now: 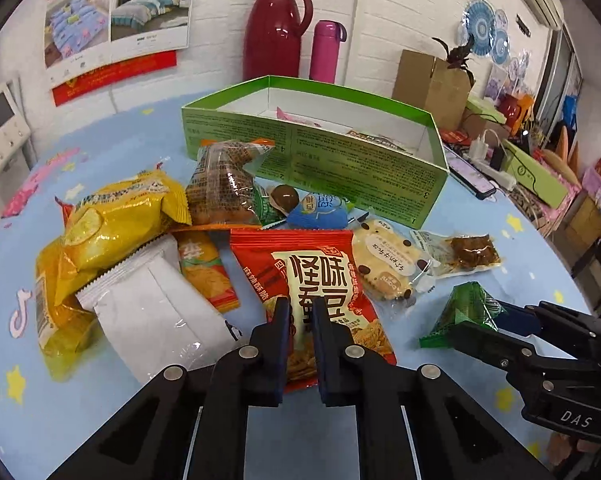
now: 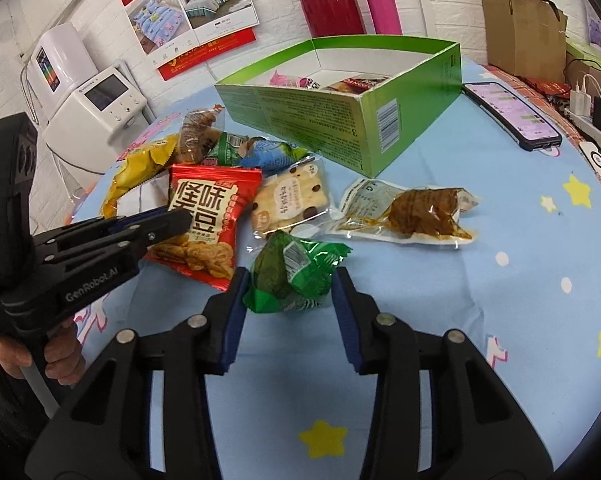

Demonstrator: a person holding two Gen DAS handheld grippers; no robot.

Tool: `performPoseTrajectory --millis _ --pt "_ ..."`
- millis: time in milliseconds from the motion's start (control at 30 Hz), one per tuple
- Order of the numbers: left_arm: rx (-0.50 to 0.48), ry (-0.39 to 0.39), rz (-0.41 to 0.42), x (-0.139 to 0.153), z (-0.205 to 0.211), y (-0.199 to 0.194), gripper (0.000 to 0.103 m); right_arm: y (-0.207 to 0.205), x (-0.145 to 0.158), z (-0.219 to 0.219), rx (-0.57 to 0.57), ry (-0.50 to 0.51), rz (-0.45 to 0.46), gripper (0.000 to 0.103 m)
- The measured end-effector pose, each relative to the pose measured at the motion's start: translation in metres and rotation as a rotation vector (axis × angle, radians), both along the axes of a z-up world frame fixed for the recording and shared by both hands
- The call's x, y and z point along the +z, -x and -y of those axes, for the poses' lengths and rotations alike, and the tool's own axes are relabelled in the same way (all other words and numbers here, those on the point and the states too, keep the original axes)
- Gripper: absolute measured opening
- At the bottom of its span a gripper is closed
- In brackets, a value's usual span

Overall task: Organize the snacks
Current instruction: 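Grasp the green wrapped snack with the right tool while the left tool grasps the red bag, then place the green snack and red bag into the box, opening both tools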

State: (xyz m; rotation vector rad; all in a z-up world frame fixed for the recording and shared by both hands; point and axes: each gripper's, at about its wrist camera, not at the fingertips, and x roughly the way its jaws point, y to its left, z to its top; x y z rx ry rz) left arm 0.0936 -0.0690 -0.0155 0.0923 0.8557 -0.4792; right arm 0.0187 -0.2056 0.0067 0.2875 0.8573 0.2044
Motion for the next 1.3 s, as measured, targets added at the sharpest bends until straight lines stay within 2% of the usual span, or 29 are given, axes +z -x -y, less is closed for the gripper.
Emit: performPoseTrajectory --millis 133,200,267,300,467,500,533,600,667,733,967,1133,1300 --pt "0.01 0.014 -0.029 0.001 -0.006 0.003 0.012 0.003 0.008 0.0 0.003 0.0 0.021 0.044" --pt "0.004 0.025 -0.041 0.003 -0.004 0.003 0.031 0.002 0.009 0.0 0.003 -0.003 0.024 0.044" --pt "0.023 -0.002 -0.024 0.002 0.001 0.0 0.081 0.002 0.009 0.001 0.003 -0.008 0.024 0.044" --pt "0.038 -0.022 -0.01 0.0 0.004 -0.001 0.084 0.002 0.008 0.001 0.003 -0.009 0.021 0.044" --pt "-0.022 -0.119 0.001 -0.016 0.026 -0.01 0.083 0.0 0.0 0.004 -0.005 -0.016 -0.004 0.044" --pt "-0.048 -0.131 -0.013 -0.021 0.03 -0.01 0.075 0.0 -0.001 0.005 -0.006 -0.018 -0.01 0.044" --pt "-0.072 -0.118 -0.036 -0.024 0.031 -0.009 0.063 -0.001 -0.003 0.005 -0.005 -0.02 -0.014 0.044" --pt "-0.09 -0.117 -0.029 -0.022 0.031 -0.004 0.056 0.0 -0.004 0.006 -0.004 -0.023 -0.018 0.044" --pt "-0.111 -0.081 -0.049 -0.016 0.026 0.0 0.05 0.003 0.0 0.008 -0.007 -0.027 -0.005 0.044" --pt "-0.119 -0.036 -0.056 -0.005 0.018 0.005 0.05 0.005 0.008 0.01 -0.006 -0.032 0.021 0.044" --pt "-0.151 0.064 0.049 0.058 0.003 0.013 0.05 -0.003 0.051 0.013 0.01 -0.017 0.142 0.044" --pt "-0.125 0.065 0.118 0.095 0.021 -0.01 0.05 -0.026 0.078 0.024 -0.02 0.042 0.227 0.044" --pt "-0.076 0.052 0.147 0.104 0.051 -0.05 0.05 -0.056 0.081 0.045 -0.073 0.054 0.244 0.044"
